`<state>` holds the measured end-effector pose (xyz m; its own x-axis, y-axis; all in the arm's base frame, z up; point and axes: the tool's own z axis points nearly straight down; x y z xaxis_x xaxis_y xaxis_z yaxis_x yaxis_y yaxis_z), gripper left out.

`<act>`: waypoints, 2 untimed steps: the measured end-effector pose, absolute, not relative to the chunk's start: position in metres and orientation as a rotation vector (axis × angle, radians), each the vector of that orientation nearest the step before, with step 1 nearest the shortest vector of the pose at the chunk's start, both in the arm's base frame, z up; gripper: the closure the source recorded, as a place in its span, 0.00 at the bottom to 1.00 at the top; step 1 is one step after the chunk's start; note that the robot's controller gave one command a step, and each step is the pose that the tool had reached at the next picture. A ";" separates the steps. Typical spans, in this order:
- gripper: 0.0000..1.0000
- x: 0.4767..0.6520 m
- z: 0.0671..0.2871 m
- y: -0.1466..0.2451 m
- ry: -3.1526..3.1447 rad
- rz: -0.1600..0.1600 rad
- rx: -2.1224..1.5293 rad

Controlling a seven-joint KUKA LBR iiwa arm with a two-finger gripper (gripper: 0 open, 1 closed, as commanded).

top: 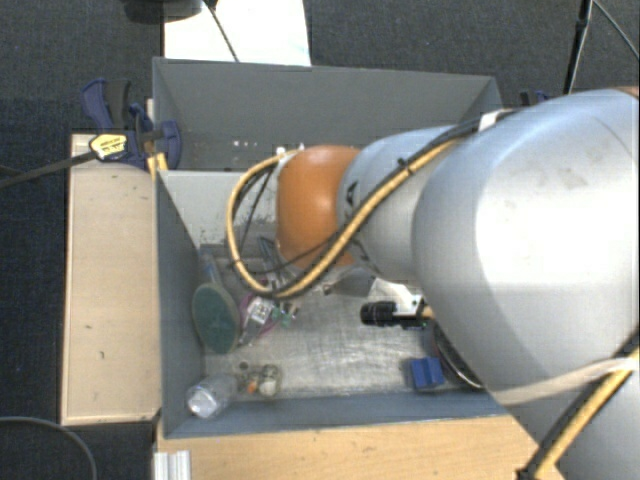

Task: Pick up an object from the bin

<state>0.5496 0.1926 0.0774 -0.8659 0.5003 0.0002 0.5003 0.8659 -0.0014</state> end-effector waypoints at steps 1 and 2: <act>1.00 0.549 0.077 0.193 -3.033 0.002 -0.816; 1.00 0.550 0.202 0.216 -2.860 -0.006 -1.308</act>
Offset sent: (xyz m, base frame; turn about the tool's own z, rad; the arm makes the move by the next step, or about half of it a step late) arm 0.0000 0.0000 0.0000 0.0000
